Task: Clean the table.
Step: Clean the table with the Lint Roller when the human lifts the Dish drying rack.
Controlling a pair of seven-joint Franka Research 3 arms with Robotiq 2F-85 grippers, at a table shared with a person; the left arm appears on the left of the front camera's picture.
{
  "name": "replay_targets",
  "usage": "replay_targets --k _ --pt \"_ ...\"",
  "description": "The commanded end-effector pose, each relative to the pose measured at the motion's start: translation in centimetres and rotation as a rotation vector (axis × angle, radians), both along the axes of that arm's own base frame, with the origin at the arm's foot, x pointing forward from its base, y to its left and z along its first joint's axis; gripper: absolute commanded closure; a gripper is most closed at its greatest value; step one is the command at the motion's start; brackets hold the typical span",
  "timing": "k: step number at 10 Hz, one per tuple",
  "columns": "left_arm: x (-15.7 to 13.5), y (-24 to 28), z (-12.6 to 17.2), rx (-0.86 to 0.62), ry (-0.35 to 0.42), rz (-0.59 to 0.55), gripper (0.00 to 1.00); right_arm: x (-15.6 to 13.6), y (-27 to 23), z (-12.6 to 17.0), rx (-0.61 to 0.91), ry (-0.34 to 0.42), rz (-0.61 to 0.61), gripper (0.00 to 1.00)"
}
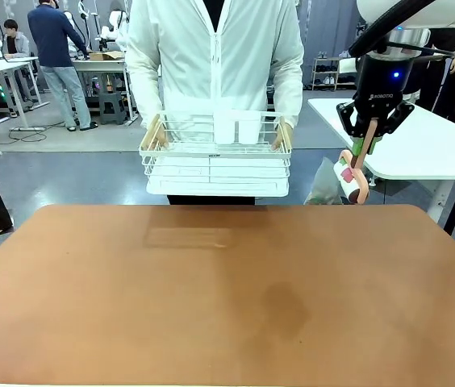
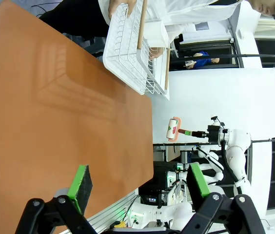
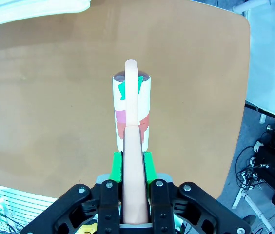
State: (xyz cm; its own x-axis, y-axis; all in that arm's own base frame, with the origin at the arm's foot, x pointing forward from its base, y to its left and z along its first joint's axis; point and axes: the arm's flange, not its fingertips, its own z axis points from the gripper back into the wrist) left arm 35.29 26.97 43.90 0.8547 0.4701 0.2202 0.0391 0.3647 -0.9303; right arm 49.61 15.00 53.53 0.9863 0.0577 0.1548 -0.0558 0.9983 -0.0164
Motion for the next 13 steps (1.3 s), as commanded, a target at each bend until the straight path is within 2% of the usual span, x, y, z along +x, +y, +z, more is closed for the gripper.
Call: replay_targets --k 1,13 --pt "-0.06 0.21 0.24 -0.027 -0.015 0.005 0.0 0.07 0.27 0.24 -0.019 -0.001 -0.024 0.79" --pt "-0.06 0.21 0.24 -0.027 -0.015 0.005 0.0 0.07 0.27 0.24 -0.019 -0.001 -0.024 0.79"
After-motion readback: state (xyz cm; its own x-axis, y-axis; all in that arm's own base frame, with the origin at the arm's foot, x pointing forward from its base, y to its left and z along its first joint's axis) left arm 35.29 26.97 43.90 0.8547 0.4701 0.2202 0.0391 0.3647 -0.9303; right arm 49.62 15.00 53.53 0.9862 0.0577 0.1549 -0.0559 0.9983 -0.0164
